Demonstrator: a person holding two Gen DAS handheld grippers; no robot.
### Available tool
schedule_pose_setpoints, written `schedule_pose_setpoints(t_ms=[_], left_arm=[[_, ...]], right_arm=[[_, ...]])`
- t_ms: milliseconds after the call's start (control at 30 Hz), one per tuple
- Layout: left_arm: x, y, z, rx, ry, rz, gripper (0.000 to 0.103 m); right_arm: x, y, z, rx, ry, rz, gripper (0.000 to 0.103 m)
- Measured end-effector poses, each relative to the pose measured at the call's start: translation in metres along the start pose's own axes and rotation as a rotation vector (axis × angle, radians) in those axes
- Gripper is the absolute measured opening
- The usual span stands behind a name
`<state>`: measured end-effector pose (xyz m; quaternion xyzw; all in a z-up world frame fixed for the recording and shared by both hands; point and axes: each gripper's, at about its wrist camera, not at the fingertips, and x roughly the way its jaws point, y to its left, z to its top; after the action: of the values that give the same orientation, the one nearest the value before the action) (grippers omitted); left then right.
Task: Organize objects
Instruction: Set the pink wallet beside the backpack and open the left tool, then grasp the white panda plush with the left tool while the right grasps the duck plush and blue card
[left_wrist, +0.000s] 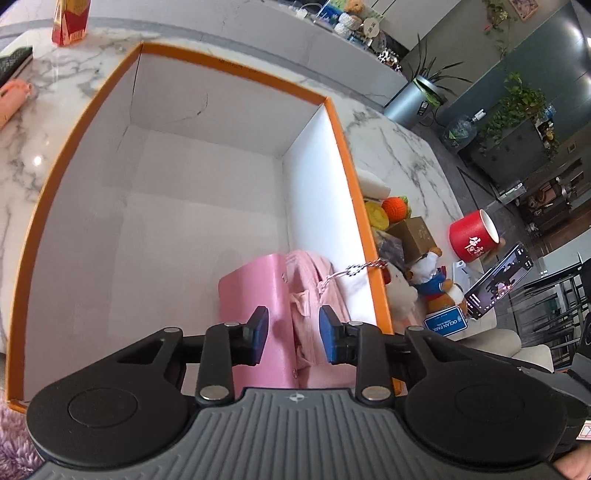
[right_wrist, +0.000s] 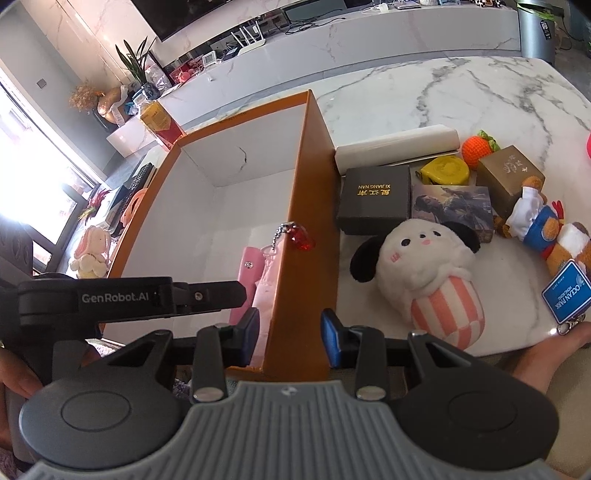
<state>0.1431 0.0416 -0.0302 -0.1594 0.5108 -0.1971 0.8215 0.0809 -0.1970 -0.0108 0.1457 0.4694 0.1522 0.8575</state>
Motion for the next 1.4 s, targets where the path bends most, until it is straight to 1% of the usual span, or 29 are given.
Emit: schedule_pose_setpoints(t_ms=[100,200,300,400,533,600,667,733,800,867,933,1000,1067,1100,1133,1167,1267,1333,1400], left_arm=[[-0.015,-0.017,0.001,0.074,-0.041,0.002,0.035],[-0.027,-0.036,0.004,0.131,-0.063,-0.022,0.035],[-0.035,-0.06,0.004,0.187,-0.076,-0.051,0.035],[-0.033,-0.084,0.001,0.202,-0.053,-0.104,0.035],[-0.013,-0.118,-0.007,0.196,-0.004,-0.122,0.036],[0.001,-0.131,-0.009,0.181,0.018,-0.105,0.041],[0.017,-0.141,-0.012,0.164,0.033,-0.068,0.042],[0.033,-0.146,-0.014,0.132,0.049,-0.029,0.044],[0.047,-0.149,-0.016,0.096,0.055,0.0,0.05],[0.059,-0.148,-0.019,0.072,0.056,0.054,0.051],[0.07,-0.149,-0.022,0.056,0.064,0.103,0.051],[0.081,-0.151,-0.024,0.053,0.071,0.152,0.051],[0.088,-0.154,-0.025,0.064,0.069,0.196,0.052],[0.092,-0.155,-0.026,0.062,0.071,0.216,0.053],[0.097,-0.155,-0.026,0.058,0.075,0.232,0.053],[0.1,-0.154,-0.026,0.049,0.079,0.247,0.053],[0.109,-0.154,-0.025,0.034,0.083,0.277,0.053],[0.113,-0.152,-0.024,0.021,0.081,0.287,0.057],[0.117,-0.151,-0.024,0.005,0.076,0.291,0.063]], right_arm=[[-0.012,-0.001,0.002,-0.012,-0.026,0.005,0.039],[-0.026,-0.006,0.004,-0.023,-0.048,0.003,0.039],[-0.039,-0.017,0.005,-0.027,-0.064,-0.019,0.039],[-0.049,-0.032,0.003,-0.025,-0.077,-0.056,0.038],[-0.058,-0.06,0.001,-0.011,-0.08,-0.123,0.035],[-0.062,-0.073,-0.001,-0.01,-0.077,-0.145,0.034],[-0.064,-0.085,-0.001,-0.024,-0.07,-0.164,0.034],[-0.065,-0.096,-0.001,-0.055,-0.063,-0.181,0.034],[-0.065,-0.107,0.002,-0.098,-0.053,-0.198,0.034],[-0.063,-0.119,0.006,-0.141,-0.04,-0.209,0.034],[-0.06,-0.132,0.01,-0.17,-0.027,-0.238,0.034],[-0.054,-0.142,0.014,-0.219,-0.023,-0.283,0.038],[-0.046,-0.145,0.015,-0.297,-0.027,-0.346,0.042],[-0.043,-0.145,0.015,-0.343,-0.032,-0.361,0.048],[-0.039,-0.146,0.015,-0.381,-0.037,-0.364,0.052],[-0.035,-0.147,0.015,-0.407,-0.041,-0.359,0.058],[-0.022,-0.155,0.017,-0.424,-0.037,-0.36,0.06],[-0.017,-0.16,0.018,-0.431,-0.04,-0.369,0.06],[-0.014,-0.167,0.02,-0.427,-0.038,-0.351,0.06]])
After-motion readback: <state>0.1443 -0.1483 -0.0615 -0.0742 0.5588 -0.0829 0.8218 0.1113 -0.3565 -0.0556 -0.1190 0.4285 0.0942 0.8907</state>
